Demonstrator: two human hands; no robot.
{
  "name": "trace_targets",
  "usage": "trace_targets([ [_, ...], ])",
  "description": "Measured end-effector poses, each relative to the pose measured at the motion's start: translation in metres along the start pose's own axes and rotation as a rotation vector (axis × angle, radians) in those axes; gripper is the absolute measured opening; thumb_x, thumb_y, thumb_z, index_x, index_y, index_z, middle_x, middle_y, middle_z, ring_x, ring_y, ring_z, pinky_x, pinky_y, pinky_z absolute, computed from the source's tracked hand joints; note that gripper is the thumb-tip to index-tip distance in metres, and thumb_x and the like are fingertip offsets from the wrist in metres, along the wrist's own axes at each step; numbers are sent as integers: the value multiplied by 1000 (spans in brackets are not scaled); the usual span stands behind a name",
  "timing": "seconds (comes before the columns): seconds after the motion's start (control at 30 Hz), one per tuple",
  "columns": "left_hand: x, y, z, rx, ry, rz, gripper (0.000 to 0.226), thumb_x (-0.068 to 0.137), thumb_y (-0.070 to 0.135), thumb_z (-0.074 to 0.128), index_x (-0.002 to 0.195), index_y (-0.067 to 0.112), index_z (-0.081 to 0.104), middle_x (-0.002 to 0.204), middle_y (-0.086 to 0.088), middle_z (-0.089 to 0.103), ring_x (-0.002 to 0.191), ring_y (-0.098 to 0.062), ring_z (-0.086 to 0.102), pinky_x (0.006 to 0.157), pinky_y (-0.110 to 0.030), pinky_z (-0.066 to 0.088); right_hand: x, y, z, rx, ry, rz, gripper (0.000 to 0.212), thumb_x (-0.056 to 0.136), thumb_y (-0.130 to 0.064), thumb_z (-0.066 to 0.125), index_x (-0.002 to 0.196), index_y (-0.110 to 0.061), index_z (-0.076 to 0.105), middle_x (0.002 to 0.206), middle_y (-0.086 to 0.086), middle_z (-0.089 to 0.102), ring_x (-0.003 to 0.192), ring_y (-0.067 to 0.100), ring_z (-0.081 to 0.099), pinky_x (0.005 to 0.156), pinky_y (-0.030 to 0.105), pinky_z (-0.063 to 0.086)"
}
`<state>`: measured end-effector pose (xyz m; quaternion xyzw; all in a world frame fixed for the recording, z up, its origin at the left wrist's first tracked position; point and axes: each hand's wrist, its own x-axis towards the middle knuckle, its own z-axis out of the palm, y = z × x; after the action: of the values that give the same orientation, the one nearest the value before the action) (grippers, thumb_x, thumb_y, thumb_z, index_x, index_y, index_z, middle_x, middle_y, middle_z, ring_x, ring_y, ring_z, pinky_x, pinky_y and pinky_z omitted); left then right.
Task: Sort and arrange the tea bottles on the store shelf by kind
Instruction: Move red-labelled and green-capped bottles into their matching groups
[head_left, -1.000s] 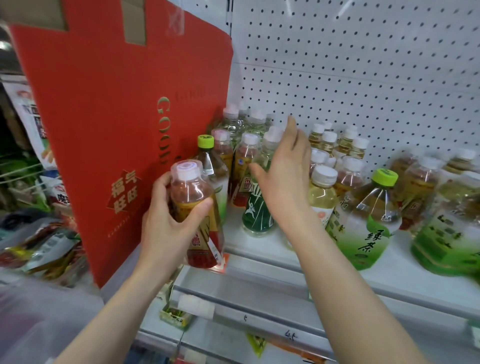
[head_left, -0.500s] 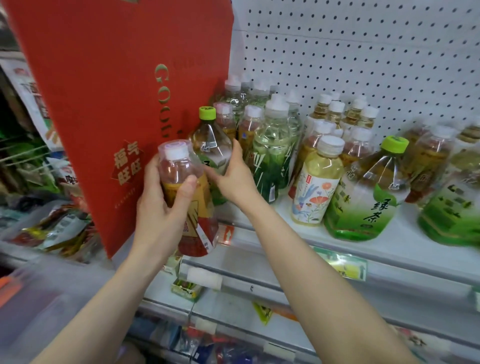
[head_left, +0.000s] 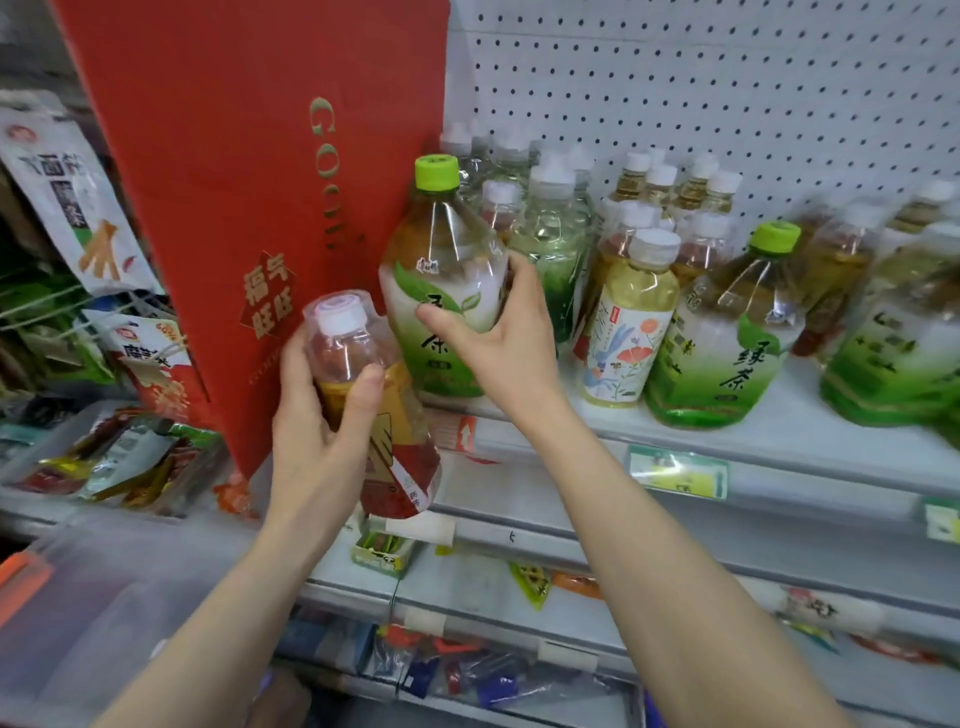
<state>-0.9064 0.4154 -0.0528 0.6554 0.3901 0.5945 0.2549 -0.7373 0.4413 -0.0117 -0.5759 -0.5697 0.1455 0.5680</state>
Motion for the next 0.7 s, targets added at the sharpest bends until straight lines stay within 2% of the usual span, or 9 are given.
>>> trace_targets([
  [0.07, -2, 4, 2, -18, 7, 6, 58, 96, 40, 50, 147, 20, 33, 140, 6, 50, 128, -4, 47, 107, -27, 40, -12, -9, -16, -46, 13, -30, 84, 75, -45, 81, 142, -17, 37, 135, -10, 45, 121, 1, 42, 97, 10, 33],
  [0.17, -6, 11, 8, -60, 1, -10, 58, 96, 42, 51, 147, 20, 33, 139, 3, 51, 127, -8, 50, 107, -41, 41, -34, -16, -40, -40, 45, -9, 83, 75, -46, 81, 141, -20, 39, 138, -7, 50, 126, 7, 48, 107, 28, 41],
  [0.3, -15, 23, 27, -82, -51, -27, 63, 92, 49, 50, 146, 21, 34, 138, 1, 52, 124, -9, 51, 105, -44, 43, -62, -12, -84, -29, 74, 61, 93, 71, -57, 78, 146, -24, 34, 143, -9, 48, 131, 11, 46, 110, 41, 41],
  [0.5, -46, 58, 81, -184, -141, -46, 65, 88, 52, 53, 143, 22, 38, 133, 1, 56, 119, -8, 56, 103, -43, 46, -102, 15, -164, 3, 143, 182, 103, 58, -72, 78, 142, -30, 37, 138, -10, 55, 126, 14, 55, 102, 46, 49],
  [0.53, -53, 64, 93, -206, -164, -47, 66, 87, 53, 53, 144, 22, 38, 135, 2, 56, 121, -7, 55, 104, -41, 46, -109, 20, -181, 18, 156, 197, 99, 58, -70, 80, 140, -30, 39, 133, -11, 58, 122, 13, 58, 99, 45, 51],
  [0.6, -69, 81, 119, -226, -200, -54, 67, 86, 55, 54, 144, 24, 37, 135, 7, 55, 121, 1, 53, 101, -28, 45, -123, 28, -216, 23, 172, 231, 87, 61, -62, 82, 133, -31, 45, 124, -12, 63, 113, 11, 63, 94, 44, 55],
  [0.67, -85, 99, 146, -246, -228, -54, 66, 86, 54, 55, 143, 24, 38, 129, 13, 56, 111, 13, 53, 91, -10, 44, -139, 36, -252, 14, 187, 266, 84, 61, -62, 81, 131, -33, 45, 124, -12, 63, 114, 12, 63, 94, 45, 55],
  [0.7, -95, 109, 160, -258, -246, -57, 66, 86, 53, 55, 143, 24, 38, 127, 14, 56, 108, 15, 53, 87, -6, 43, -146, 40, -271, 0, 195, 274, 86, 61, -65, 81, 133, -33, 45, 126, -12, 62, 116, 13, 62, 95, 45, 54],
])
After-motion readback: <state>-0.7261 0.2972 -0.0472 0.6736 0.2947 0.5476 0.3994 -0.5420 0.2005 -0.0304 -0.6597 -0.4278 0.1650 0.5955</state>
